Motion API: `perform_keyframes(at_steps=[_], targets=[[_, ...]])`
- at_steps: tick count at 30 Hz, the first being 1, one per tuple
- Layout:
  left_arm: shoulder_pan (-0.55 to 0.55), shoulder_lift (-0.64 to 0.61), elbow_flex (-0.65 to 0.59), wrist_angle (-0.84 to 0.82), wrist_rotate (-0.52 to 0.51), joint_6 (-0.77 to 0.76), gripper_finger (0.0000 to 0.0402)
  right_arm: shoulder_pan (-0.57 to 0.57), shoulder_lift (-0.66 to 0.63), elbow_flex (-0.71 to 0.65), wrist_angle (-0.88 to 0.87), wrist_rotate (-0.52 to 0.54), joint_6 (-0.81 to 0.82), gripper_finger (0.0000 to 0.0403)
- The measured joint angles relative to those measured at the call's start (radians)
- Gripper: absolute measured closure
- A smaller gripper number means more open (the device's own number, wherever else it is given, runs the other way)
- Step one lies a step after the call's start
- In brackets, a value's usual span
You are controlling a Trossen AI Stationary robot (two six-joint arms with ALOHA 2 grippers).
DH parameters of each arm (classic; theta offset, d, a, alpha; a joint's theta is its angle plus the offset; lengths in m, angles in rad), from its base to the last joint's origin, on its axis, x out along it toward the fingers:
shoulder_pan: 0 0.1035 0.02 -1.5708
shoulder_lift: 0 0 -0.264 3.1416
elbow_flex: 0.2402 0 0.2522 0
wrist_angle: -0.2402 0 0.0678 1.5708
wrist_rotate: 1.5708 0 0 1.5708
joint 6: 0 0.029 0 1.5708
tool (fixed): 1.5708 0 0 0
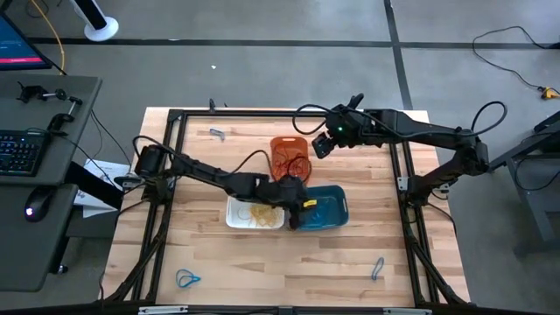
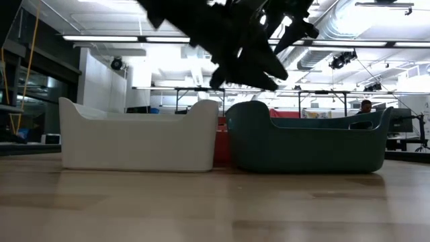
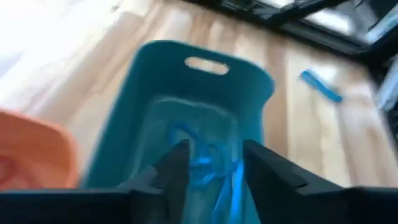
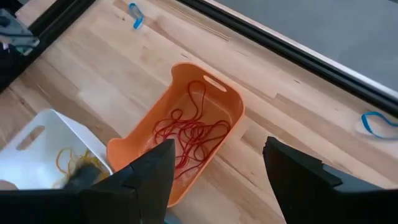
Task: Sort rubber bands into baskets
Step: Put the blue rubber band into the blue bin
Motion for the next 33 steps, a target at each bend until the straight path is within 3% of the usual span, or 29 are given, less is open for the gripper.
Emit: perform_keyframes(at_steps=[3, 6, 8, 11, 15, 19, 21, 24, 27, 33], targets=[[0.007, -0.012, 0.116, -0.291, -0.072, 0.041, 0.0226, 0.000, 0.000, 0.000, -0.006, -0.008, -0.024, 0.0169], [0.037, -0.050, 0.189, -0.648, -0.261, 0.067, 0.0207, 0.000, 0.000, 0.000, -0.035, -0.008, -0.024, 0.0169], [0.092, -0.089, 0.162, -0.796, -0.318, 0.043, 0.0204, 0.000, 0.000, 0.000, -0.052, -0.007, -0.030, 0.0169], [0.208, -0.202, -0.006, -0.843, -0.313, -0.003, 0.0204, 0.000, 0.000, 0.000, -0.064, -0.006, -0.042, 0.0169], [0.435, -0.421, -0.282, -0.754, -0.176, -0.025, 0.0204, 0.002, 0.000, 0.000, -0.085, -0.006, -0.041, 0.0169], [0.745, -0.508, -0.402, -0.690, 0.024, -0.158, 0.0204, 0.002, 0.000, -0.020, -0.040, 0.000, 0.011, 0.0169], [0.889, -0.494, -0.412, -0.658, 0.079, -0.178, 0.0204, 0.002, 0.000, -0.044, 0.012, 0.002, 0.050, 0.0169], [1.019, -0.431, -0.404, -0.591, 0.162, -0.170, 0.0204, 0.002, 0.000, -0.090, 0.105, -0.002, 0.109, 0.0169], [1.108, -0.372, -0.392, -0.568, 0.194, -0.200, 0.0204, 0.002, 0.001, -0.140, 0.176, -0.022, 0.185, 0.0169], [1.213, -0.293, -0.392, -0.567, 0.425, -0.326, 0.0204, 0.015, 0.001, -0.201, 0.186, -0.032, 0.325, 0.0169]])
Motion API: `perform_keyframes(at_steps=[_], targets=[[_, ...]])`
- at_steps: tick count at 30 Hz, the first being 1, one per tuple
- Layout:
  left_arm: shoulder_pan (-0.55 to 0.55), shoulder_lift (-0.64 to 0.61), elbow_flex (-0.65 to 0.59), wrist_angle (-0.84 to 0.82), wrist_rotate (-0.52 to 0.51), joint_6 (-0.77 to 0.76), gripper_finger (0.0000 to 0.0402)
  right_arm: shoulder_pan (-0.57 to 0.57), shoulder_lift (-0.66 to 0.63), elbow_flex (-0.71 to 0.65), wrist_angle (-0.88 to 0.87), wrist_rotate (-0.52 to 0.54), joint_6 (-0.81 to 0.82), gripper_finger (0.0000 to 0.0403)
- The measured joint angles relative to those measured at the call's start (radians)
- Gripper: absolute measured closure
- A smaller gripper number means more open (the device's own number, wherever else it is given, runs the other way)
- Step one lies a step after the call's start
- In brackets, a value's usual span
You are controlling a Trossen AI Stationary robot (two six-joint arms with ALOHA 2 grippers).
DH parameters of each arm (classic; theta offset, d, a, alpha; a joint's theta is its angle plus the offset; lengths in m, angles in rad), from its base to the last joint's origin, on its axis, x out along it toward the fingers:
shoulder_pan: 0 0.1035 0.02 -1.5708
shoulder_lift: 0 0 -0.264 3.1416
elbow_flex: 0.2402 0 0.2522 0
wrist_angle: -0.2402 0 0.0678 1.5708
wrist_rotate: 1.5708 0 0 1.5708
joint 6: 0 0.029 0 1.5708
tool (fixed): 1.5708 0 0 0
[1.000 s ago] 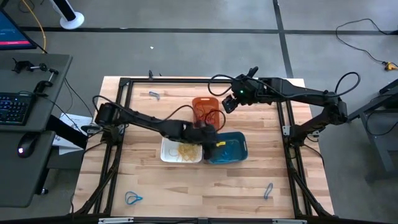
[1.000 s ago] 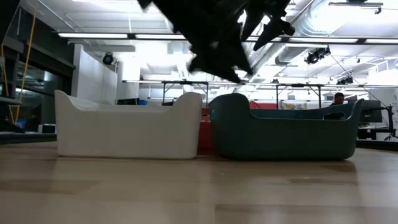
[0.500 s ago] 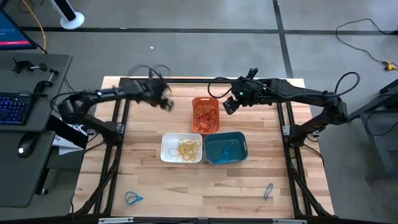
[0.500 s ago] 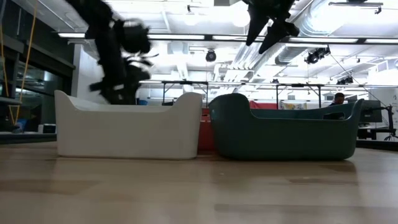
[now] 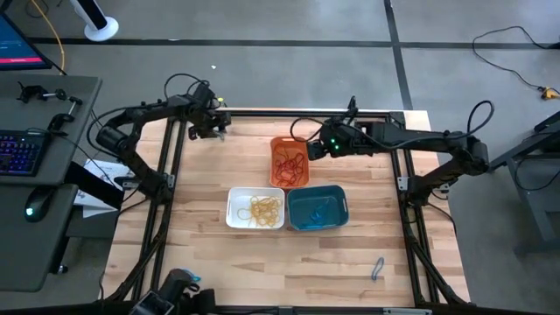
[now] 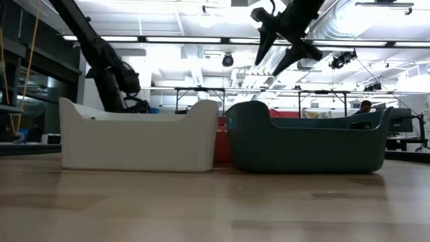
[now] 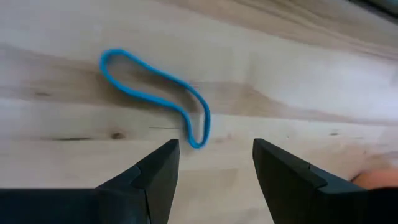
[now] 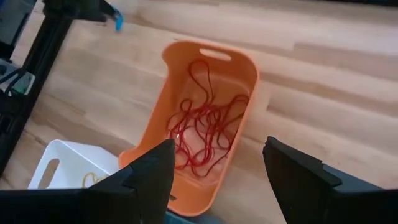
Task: Sort rubber bands into baskets
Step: Put the blue rubber band into the blue bin
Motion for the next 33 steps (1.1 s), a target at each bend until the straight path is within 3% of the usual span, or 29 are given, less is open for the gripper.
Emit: perform_keyframes(at_steps=[7, 14, 29, 33], targets=[[0.021, 0.003, 0.000, 0.013, 0.009, -0.054, 0.0204, 0.048, 0.000, -0.024, 0.012, 0.019, 0.045, 0.0169], [-0.030, 0.029, 0.001, 0.036, -0.097, -0.080, 0.0204, 0.089, 0.000, -0.024, 0.017, 0.028, 0.045, 0.0169], [-0.066, 0.053, 0.000, 0.035, -0.156, -0.050, 0.0204, 0.145, 0.000, -0.024, 0.023, 0.028, 0.064, 0.0169], [-0.095, 0.093, 0.032, 0.001, -0.215, -0.057, 0.0204, 0.161, 0.000, -0.024, 0.023, 0.036, 0.092, 0.0169]])
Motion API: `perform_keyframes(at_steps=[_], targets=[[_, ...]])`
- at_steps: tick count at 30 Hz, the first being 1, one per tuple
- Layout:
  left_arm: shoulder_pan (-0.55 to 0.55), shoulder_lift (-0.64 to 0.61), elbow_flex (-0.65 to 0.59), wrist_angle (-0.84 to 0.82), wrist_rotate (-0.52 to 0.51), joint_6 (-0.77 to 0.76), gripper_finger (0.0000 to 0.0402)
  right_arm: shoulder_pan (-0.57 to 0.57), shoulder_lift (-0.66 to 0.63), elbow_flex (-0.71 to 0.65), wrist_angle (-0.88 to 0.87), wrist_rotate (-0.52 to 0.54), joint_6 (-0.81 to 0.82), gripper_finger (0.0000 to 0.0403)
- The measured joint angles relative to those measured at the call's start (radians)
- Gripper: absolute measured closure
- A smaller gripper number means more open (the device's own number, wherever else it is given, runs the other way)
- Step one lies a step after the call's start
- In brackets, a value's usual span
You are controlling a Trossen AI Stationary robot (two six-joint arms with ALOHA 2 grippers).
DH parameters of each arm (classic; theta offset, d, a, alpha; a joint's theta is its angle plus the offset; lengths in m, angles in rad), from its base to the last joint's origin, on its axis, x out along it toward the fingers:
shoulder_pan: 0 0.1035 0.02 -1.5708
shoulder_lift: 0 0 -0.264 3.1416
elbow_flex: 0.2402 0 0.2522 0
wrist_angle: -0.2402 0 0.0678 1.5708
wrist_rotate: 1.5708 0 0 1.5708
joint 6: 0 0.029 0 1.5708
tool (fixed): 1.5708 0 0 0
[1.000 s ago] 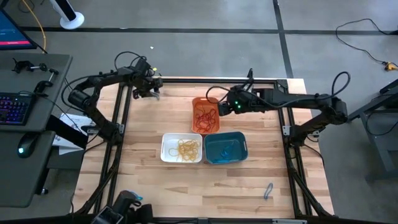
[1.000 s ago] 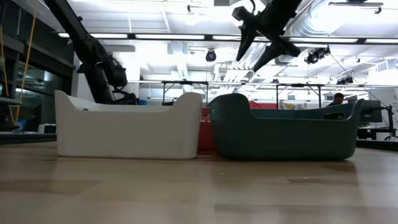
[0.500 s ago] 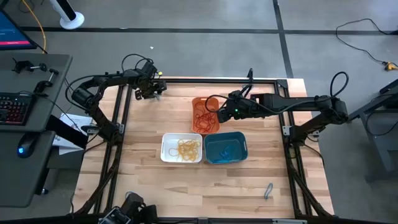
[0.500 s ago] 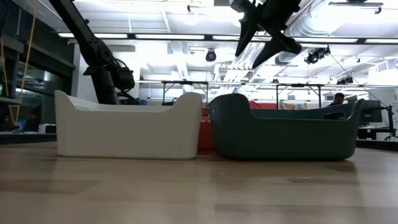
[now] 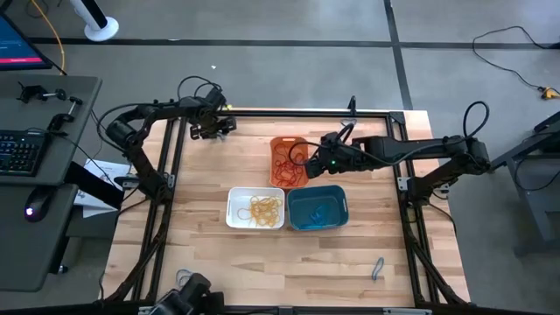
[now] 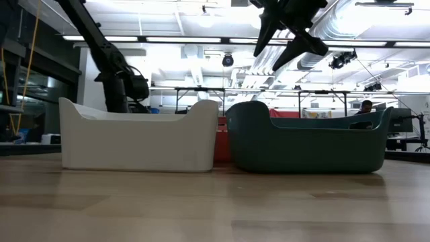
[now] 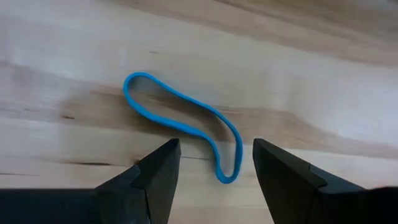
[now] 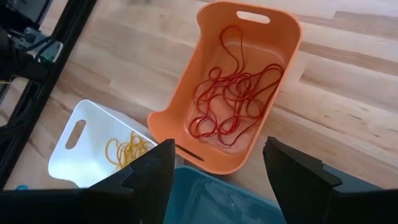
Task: Sort rubber bands into baskets
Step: Put the blue rubber band into the blue bin
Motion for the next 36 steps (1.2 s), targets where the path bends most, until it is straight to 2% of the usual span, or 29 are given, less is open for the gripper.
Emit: perform_keyframes(at_steps=[6, 14, 18, 20, 23, 24, 31, 36], targets=[[-0.051, 0.115, 0.098, -0.136, -0.071, 0.068, 0.0204, 0.032, 0.000, 0.000, 0.001, 0.033, 0.024, 0.0169], [-0.063, 0.134, 0.107, -0.151, -0.079, 0.126, 0.0207, 0.080, 0.000, 0.000, 0.001, 0.059, 0.064, 0.0169], [-0.074, 0.134, 0.107, -0.177, -0.098, 0.186, 0.0251, 0.095, 0.000, 0.000, 0.002, 0.092, 0.069, 0.0169], [-0.078, 0.135, 0.107, -0.189, -0.117, 0.214, 0.0293, 0.095, 0.000, 0.000, 0.002, 0.094, 0.069, 0.0169], [-0.078, 0.135, 0.107, -0.188, -0.096, 0.216, 0.0371, 0.094, 0.000, 0.000, 0.006, 0.095, 0.068, 0.0169], [-0.079, 0.135, 0.107, -0.188, -0.087, 0.213, 0.0386, 0.094, 0.000, 0.000, 0.008, 0.095, 0.067, 0.0169], [-0.096, 0.080, 0.153, -0.245, -0.021, 0.289, 0.0401, 0.094, 0.000, 0.000, 0.009, 0.095, 0.066, 0.0169], [-0.127, -0.092, 0.230, -0.203, 0.015, 0.363, 0.0401, 0.102, 0.000, 0.000, 0.020, 0.165, 0.064, 0.0169]])
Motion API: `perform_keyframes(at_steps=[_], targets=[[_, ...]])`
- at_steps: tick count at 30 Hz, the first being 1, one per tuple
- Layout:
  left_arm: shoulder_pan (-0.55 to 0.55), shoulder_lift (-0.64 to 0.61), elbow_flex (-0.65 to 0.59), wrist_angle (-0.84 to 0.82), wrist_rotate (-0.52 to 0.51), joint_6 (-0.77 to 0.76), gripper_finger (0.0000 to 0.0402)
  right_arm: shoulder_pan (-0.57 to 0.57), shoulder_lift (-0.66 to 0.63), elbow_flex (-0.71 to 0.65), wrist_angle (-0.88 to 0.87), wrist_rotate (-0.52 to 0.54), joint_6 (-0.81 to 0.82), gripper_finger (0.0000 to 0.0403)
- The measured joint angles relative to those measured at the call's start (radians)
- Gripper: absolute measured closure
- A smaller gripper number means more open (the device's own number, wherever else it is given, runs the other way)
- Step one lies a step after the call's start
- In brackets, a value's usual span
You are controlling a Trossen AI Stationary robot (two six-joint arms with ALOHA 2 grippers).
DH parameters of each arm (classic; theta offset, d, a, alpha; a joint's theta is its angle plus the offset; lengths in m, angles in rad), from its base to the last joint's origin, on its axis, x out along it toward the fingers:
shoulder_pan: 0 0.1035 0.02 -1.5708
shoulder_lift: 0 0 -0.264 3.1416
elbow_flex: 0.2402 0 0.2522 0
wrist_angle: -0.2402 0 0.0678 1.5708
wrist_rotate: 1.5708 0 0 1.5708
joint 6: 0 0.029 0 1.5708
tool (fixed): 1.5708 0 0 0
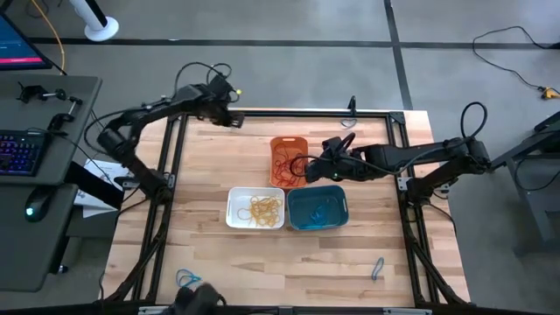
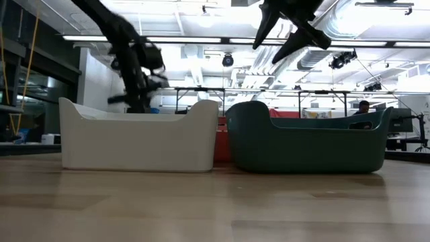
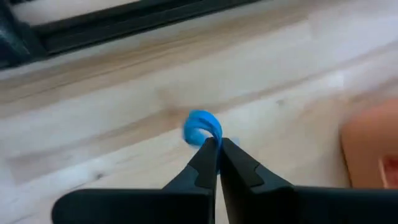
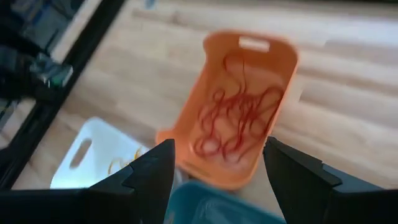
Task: Sort rubber bands into baskets
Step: Put the blue rubber band into the blue bin
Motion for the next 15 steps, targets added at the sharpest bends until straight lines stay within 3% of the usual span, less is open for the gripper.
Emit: perform_keyframes(at_steps=[3, 7, 15], targets=[[-0.078, -0.090, 0.007, 0.023, 0.015, 0.028, 0.0401, 0.018, 0.000, 0.007, 0.015, 0.094, -0.008, 0.0169], [-0.269, -0.176, 0.012, 0.090, 0.029, 0.019, 0.0401, 0.027, 0.000, 0.026, 0.023, 0.192, -0.021, 0.0169], [-0.767, -0.111, 0.011, 0.356, 0.011, -0.070, 0.0401, 0.005, 0.000, 0.104, 0.022, 0.222, -0.144, 0.0169]])
